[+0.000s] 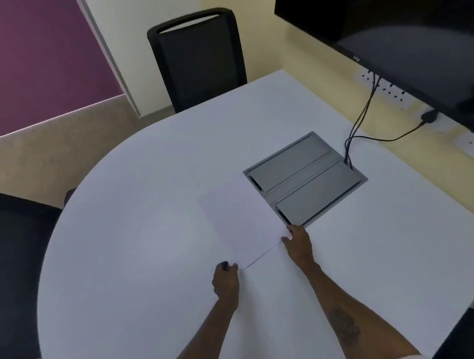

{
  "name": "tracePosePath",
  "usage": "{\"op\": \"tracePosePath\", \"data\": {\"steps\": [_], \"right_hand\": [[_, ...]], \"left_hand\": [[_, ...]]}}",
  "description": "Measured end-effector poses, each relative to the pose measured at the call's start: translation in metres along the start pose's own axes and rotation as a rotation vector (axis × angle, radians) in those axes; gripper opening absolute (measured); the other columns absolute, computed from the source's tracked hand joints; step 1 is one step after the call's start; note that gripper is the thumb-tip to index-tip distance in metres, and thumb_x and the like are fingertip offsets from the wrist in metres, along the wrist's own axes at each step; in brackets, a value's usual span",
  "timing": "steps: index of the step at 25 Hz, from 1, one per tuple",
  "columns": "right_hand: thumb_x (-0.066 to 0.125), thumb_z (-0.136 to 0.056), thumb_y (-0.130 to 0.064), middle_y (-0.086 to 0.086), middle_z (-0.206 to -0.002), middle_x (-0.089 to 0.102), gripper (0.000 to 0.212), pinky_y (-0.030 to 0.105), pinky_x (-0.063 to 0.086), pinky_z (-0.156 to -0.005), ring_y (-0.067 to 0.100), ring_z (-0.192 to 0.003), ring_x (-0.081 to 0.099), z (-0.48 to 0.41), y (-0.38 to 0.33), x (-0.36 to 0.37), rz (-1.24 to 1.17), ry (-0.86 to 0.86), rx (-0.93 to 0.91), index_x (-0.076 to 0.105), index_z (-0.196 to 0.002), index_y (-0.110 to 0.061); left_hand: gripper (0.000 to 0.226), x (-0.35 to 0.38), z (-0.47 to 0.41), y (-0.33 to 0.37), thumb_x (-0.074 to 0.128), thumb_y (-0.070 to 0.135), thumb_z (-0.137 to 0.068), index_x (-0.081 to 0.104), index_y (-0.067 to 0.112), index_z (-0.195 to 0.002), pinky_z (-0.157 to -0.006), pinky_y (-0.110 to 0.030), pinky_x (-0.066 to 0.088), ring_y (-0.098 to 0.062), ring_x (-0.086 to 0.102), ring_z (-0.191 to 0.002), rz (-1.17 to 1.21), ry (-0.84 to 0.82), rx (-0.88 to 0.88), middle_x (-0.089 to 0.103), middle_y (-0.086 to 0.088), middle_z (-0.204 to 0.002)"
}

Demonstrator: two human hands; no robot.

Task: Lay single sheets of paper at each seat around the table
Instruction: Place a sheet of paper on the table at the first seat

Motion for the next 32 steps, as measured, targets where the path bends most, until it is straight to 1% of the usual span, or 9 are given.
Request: {"op": "tracePosePath", "data": {"steps": [5,8,13,18,21,24,27,30,32], "right_hand": [[0.068,-0.09,-0.02,0.012,-0.137,0.046,0.057,0.04,0.041,-0.103,0.03,-0.128,0.043,-0.024,-0.009,0.016,0.179,-0.055,-0.084,0.045,-0.14,-0.007],[0.07,-0.088,-0.024,0.011,-0.137,0.045,0.058,0.041,0.042,-0.1,0.03,-0.126,0.043,-0.024,-0.006,0.024,0.3,-0.038,-0.108,0.047,-0.14,-0.01],[0.071,-0.087,-0.021,0.01,-0.136,0.047,0.054,0.043,0.041,-0.098,0.029,-0.124,0.043,-0.023,-0.003,0.028,0.254,-0.005,-0.095,0.051,-0.136,-0.011],[0.073,-0.085,-0.022,0.009,-0.137,0.046,0.059,0.043,0.04,-0.099,0.029,-0.125,0.043,-0.027,-0.001,0.028,0.228,-0.024,-0.091,0.05,-0.138,-0.01],[0.074,-0.084,-0.024,0.01,-0.137,0.045,0.063,0.043,0.041,-0.099,0.03,-0.125,0.042,-0.03,0.0,0.026,0.232,-0.044,-0.091,0.048,-0.14,-0.01],[0.075,-0.083,-0.024,0.009,-0.136,0.046,0.062,0.043,0.042,-0.098,0.029,-0.124,0.043,-0.029,0.0,0.026,0.246,-0.033,-0.098,0.05,-0.138,-0.01],[0.075,-0.083,-0.024,0.009,-0.135,0.046,0.06,0.044,0.043,-0.097,0.029,-0.124,0.043,-0.028,0.001,0.027,0.249,-0.022,-0.098,0.051,-0.137,-0.011],[0.075,-0.084,-0.025,0.009,-0.136,0.046,0.061,0.044,0.044,-0.096,0.029,-0.124,0.042,-0.027,0.001,0.029,0.257,-0.02,-0.089,0.05,-0.138,-0.011],[0.075,-0.084,-0.025,0.009,-0.137,0.046,0.062,0.044,0.045,-0.096,0.029,-0.124,0.042,-0.028,0.001,0.028,0.263,-0.029,-0.087,0.05,-0.138,-0.011]], "left_hand": [[0.037,0.018,-0.007,0.019,0.062,0.027,-0.092,0.061,0.009,-0.125,-0.101,-0.039,0.046,-0.03,0.062,-0.113,0.065,0.095,-0.027,0.068,-0.009,-0.12],[0.037,0.022,-0.012,0.022,0.062,0.033,-0.092,0.062,0.011,-0.122,-0.098,-0.039,0.047,-0.029,0.062,-0.11,0.094,0.124,-0.06,0.068,-0.008,-0.117],[0.038,0.022,-0.019,0.023,0.071,0.029,-0.085,0.063,0.014,-0.118,-0.098,-0.04,0.05,-0.021,0.063,-0.092,0.119,0.181,-0.024,0.066,0.004,-0.09],[0.032,0.022,-0.016,0.03,0.074,0.02,-0.08,0.067,0.017,-0.11,-0.089,-0.034,0.051,-0.022,0.067,-0.088,0.115,0.219,0.008,0.069,0.005,-0.084],[0.025,0.02,-0.013,0.033,0.074,0.019,-0.08,0.069,0.017,-0.104,-0.083,-0.03,0.049,-0.018,0.062,-0.08,0.095,0.254,0.033,0.067,0.006,-0.082],[0.015,0.017,-0.012,0.03,0.073,0.02,-0.082,0.069,0.019,-0.097,-0.085,-0.031,0.051,-0.021,0.065,-0.081,0.079,0.259,0.035,0.068,0.006,-0.082],[0.008,0.016,-0.014,0.03,0.072,0.022,-0.083,0.068,0.023,-0.09,-0.092,-0.037,0.05,-0.022,0.066,-0.083,0.058,0.275,0.103,0.066,0.004,-0.095],[0.006,0.017,-0.014,0.032,0.069,0.022,-0.088,0.069,0.02,-0.093,-0.085,-0.031,0.042,-0.019,0.057,-0.084,0.023,0.296,0.147,0.056,0.002,-0.102],[0.007,0.019,-0.014,0.033,0.065,0.022,-0.09,0.067,0.019,-0.096,-0.082,-0.03,0.042,-0.02,0.06,-0.084,0.03,0.289,0.168,0.061,0.002,-0.098]]}}
Point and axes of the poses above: each hand's wrist, its own z-axis away from the middle knuckle, its own x-axis out of the palm, y = z × x, the point moved 6 cm from there along -z, towards the middle knuckle
